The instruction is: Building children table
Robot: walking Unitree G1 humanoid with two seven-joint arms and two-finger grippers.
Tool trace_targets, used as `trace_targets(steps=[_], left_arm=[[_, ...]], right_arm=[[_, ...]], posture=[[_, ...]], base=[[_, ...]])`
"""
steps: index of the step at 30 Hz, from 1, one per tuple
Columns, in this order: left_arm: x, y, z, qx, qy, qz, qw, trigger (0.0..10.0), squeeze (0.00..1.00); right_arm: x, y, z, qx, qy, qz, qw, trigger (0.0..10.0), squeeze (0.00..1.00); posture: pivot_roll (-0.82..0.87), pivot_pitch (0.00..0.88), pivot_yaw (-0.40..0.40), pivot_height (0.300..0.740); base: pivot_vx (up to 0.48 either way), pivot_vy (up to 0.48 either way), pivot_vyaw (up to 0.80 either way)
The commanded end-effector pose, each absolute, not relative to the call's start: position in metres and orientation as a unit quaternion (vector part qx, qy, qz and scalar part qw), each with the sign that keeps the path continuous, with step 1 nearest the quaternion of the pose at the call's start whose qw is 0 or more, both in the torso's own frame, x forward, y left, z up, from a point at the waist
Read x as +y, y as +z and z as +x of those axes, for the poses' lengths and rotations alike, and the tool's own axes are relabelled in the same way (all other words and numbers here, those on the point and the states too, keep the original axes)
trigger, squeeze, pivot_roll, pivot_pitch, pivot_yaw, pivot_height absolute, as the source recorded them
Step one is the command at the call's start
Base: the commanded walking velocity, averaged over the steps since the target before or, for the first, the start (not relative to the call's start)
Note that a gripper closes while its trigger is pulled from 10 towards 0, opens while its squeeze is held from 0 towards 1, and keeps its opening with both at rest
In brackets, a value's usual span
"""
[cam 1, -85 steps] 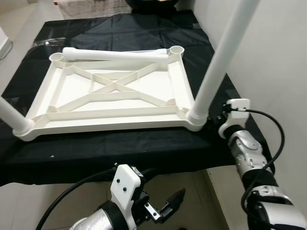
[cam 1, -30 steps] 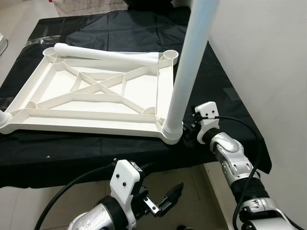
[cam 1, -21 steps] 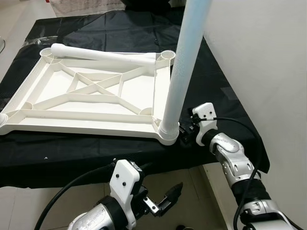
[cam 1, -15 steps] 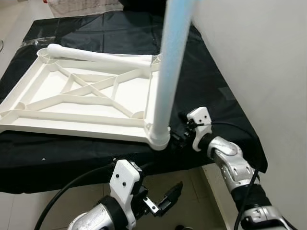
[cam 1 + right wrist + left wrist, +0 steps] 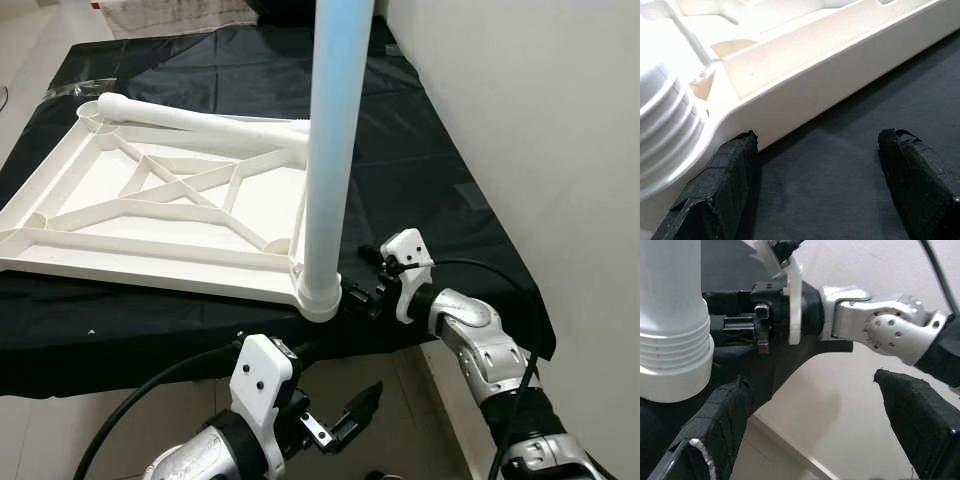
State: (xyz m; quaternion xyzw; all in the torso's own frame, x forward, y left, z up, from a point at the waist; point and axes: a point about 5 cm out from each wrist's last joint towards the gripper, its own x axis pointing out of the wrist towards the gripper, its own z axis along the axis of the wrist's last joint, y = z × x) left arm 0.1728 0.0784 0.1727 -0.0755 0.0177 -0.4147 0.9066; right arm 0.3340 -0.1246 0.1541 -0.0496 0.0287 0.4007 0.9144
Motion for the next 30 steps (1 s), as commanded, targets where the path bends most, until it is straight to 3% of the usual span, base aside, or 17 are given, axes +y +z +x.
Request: trace_targets(steps=[1,5,7,10,18,21,30], left_arm=[[0.079,0.167,0.172,0.029,-0.413,-0.072,0.907,10.0,0.00],[0.080,0.165,0.173,0.029,-0.411,-0.069,0.909,10.0,0.00],[0.082,0.161,0.175,0.034,-0.406,-0.066,0.911,10.0,0.00],[0.083,0.158,0.177,0.035,-0.404,-0.065,0.912,10.0,0.00],[0.086,0.150,0.184,0.039,-0.399,-0.060,0.914,10.0,0.00],[0.087,0.144,0.189,0.039,-0.389,-0.055,0.919,10.0,0.00],[0.092,0.136,0.196,0.042,-0.376,-0.050,0.924,10.0,0.00]], right_arm=[[-0.113,0.138,0.325,0.065,0.434,-0.036,0.898,10.0,0.00],[-0.115,0.138,0.326,0.063,0.426,-0.041,0.902,10.0,0.00],[-0.128,0.137,0.338,0.061,0.351,-0.069,0.932,10.0,0.00],[-0.135,0.136,0.342,0.059,0.320,-0.068,0.943,10.0,0.00],[-0.162,0.131,0.338,0.076,0.318,-0.059,0.943,10.0,0.00],[-0.193,0.132,0.341,0.079,0.269,-0.080,0.957,10.0,0.00],[-0.222,0.139,0.335,0.042,0.217,-0.037,0.975,10.0,0.00]], posture=[[0.13,0.246,-0.013,0.740],[0.13,0.239,-0.012,0.740],[0.13,0.222,-0.016,0.740],[0.13,0.212,-0.017,0.740],[0.12,0.174,-0.018,0.740],[0.11,0.151,-0.017,0.740],[0.10,0.122,-0.008,0.740]], base=[[0.000,0.000,0.00],[0.000,0.000,0.00],[0.000,0.000,0.00],[0.000,0.000,0.00],[0.000,0.000,0.00],[0.000,0.000,0.00],[0.000,0.000,0.00]])
